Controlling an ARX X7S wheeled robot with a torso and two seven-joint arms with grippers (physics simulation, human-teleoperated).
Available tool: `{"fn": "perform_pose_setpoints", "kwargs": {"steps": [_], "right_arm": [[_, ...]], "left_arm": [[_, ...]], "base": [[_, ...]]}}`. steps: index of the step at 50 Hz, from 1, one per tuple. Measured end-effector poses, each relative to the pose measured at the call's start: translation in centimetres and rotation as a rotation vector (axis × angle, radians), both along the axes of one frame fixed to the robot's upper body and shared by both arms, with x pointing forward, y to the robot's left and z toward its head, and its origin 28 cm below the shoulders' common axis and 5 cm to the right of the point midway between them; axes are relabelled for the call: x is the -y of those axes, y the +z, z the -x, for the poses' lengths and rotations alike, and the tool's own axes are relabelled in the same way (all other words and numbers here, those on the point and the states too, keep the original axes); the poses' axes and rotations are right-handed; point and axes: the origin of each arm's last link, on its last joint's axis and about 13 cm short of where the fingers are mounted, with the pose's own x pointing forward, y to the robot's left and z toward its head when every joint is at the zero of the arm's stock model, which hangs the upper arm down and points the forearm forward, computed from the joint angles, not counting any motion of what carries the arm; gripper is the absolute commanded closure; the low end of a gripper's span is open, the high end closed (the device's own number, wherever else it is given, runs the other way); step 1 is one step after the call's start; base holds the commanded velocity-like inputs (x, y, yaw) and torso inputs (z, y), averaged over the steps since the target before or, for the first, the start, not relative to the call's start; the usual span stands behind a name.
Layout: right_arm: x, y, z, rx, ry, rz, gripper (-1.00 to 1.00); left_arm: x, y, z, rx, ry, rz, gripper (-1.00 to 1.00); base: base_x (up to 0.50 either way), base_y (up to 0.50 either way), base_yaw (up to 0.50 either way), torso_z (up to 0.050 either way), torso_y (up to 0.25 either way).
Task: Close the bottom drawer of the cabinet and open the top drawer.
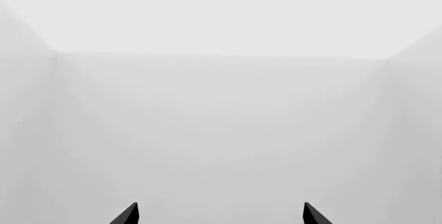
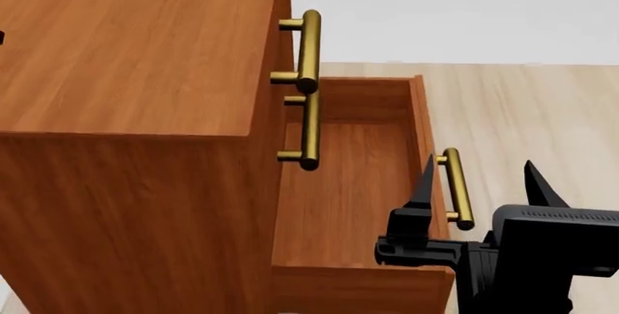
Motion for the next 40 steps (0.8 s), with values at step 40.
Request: {"fn": "perform_pose_setpoints", "kwargs": {"steps": [40], "right_arm": [[1.3,1.0,-0.3,0.015,-0.125,0.028,-1.0]], "left_arm": [[0.0,0.0,0.0,-0.004,-0.001,-0.004,-1.0]], "base": [[0.0,0.0,0.0,0.0,-0.095]]}}
